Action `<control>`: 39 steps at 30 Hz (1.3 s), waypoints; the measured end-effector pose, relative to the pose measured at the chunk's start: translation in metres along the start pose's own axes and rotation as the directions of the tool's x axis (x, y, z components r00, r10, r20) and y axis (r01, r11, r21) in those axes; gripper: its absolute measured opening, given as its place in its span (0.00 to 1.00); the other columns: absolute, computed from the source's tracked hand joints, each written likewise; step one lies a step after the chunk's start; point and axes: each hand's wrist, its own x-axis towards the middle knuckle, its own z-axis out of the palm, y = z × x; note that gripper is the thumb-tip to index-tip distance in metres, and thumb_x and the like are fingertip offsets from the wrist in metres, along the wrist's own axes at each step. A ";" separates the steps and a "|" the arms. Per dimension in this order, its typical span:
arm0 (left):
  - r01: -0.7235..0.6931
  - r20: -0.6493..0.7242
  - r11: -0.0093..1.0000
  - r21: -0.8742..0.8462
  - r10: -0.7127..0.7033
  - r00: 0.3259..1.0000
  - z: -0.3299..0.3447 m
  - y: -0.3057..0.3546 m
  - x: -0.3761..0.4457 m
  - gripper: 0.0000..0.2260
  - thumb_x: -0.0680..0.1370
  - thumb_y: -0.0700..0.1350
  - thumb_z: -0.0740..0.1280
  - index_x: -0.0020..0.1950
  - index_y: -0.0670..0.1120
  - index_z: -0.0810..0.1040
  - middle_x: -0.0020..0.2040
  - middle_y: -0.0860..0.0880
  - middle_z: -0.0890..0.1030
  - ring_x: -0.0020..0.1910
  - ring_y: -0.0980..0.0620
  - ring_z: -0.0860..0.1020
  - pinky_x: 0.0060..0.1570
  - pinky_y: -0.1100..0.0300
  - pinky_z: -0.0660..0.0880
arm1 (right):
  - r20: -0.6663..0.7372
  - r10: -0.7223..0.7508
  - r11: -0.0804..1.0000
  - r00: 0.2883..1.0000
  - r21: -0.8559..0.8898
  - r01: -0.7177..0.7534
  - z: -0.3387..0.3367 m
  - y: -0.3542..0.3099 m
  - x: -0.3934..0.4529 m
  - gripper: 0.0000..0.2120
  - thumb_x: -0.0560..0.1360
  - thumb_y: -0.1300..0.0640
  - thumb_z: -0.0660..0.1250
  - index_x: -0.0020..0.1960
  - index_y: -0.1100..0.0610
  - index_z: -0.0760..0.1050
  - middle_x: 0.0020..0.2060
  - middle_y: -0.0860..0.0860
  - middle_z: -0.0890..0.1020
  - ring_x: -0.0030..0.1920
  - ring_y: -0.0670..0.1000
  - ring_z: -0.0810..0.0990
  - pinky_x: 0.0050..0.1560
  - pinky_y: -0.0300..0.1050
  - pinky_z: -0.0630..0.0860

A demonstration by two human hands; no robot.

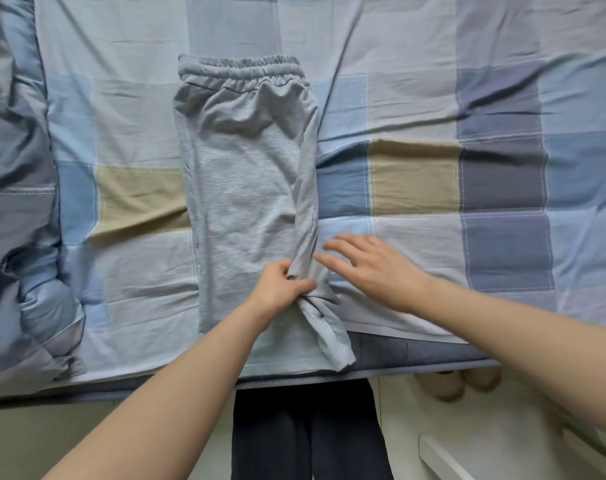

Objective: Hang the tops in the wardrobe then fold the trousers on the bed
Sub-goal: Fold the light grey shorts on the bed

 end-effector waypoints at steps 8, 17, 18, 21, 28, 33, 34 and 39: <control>-0.126 0.027 0.991 0.039 0.125 0.992 0.024 -0.006 -0.009 0.13 0.67 0.36 0.77 0.46 0.43 0.77 0.41 0.48 0.83 0.39 0.53 0.81 0.43 0.59 0.78 | 0.268 -0.153 0.960 0.951 -0.190 0.208 -0.001 0.043 0.080 0.09 0.77 0.54 0.62 0.56 0.53 0.74 0.58 0.50 0.77 0.66 0.54 0.70 0.62 0.53 0.64; -0.114 0.095 0.989 0.098 0.105 0.990 0.030 -0.027 -0.017 0.09 0.73 0.38 0.72 0.40 0.52 0.78 0.37 0.52 0.79 0.33 0.59 0.74 0.41 0.58 0.75 | 0.269 0.773 0.341 0.574 0.587 -0.734 0.030 0.026 0.003 0.14 0.69 0.72 0.60 0.51 0.59 0.68 0.46 0.55 0.74 0.46 0.57 0.74 0.42 0.46 0.66; -0.107 0.111 0.993 0.048 0.101 0.989 0.030 -0.028 -0.019 0.08 0.74 0.37 0.72 0.41 0.50 0.78 0.38 0.50 0.79 0.35 0.55 0.75 0.42 0.55 0.77 | 0.382 0.730 0.237 0.567 0.636 -0.734 0.036 0.008 -0.007 0.14 0.69 0.71 0.62 0.51 0.59 0.67 0.44 0.55 0.74 0.43 0.56 0.74 0.41 0.46 0.67; -0.089 0.121 0.996 -0.026 0.091 0.989 0.019 -0.024 -0.026 0.08 0.76 0.39 0.71 0.39 0.49 0.79 0.36 0.50 0.79 0.35 0.55 0.75 0.37 0.60 0.75 | 0.513 0.665 0.098 0.542 0.660 -0.745 0.048 -0.034 -0.019 0.19 0.67 0.58 0.71 0.49 0.55 0.63 0.42 0.52 0.75 0.36 0.50 0.74 0.37 0.43 0.69; 0.020 -0.664 0.896 0.444 0.314 0.679 -0.065 -0.020 -0.010 0.13 0.73 0.42 0.71 0.55 0.43 0.74 0.52 0.45 0.75 0.54 0.44 0.72 0.55 0.50 0.68 | 0.439 0.847 -0.032 0.299 0.604 -0.796 0.065 -0.036 0.022 0.11 0.71 0.54 0.67 0.37 0.53 0.64 0.39 0.52 0.76 0.43 0.56 0.74 0.38 0.47 0.64; 0.166 -0.663 0.952 0.256 0.048 0.747 -0.111 -0.031 0.018 0.10 0.75 0.47 0.71 0.45 0.44 0.74 0.46 0.42 0.78 0.48 0.42 0.75 0.47 0.53 0.68 | 0.340 0.906 -0.109 0.251 0.761 -0.639 0.058 -0.018 0.003 0.04 0.73 0.65 0.63 0.42 0.57 0.71 0.36 0.52 0.77 0.37 0.55 0.75 0.37 0.45 0.68; 0.147 -0.658 0.962 0.229 0.042 0.752 -0.115 -0.034 0.021 0.10 0.76 0.47 0.70 0.40 0.45 0.72 0.40 0.45 0.78 0.44 0.43 0.75 0.43 0.54 0.66 | 0.335 0.903 -0.117 0.269 0.795 -0.595 0.058 -0.015 -0.010 0.06 0.73 0.67 0.61 0.44 0.57 0.71 0.36 0.53 0.78 0.34 0.55 0.77 0.34 0.45 0.73; 0.044 -0.650 0.992 0.117 0.043 0.759 -0.119 -0.050 0.020 0.14 0.76 0.44 0.70 0.34 0.47 0.68 0.32 0.49 0.72 0.37 0.48 0.71 0.40 0.55 0.65 | 0.388 0.882 -0.137 0.267 0.754 -0.643 0.073 -0.007 -0.051 0.11 0.76 0.71 0.56 0.48 0.57 0.71 0.33 0.57 0.81 0.25 0.51 0.80 0.22 0.38 0.75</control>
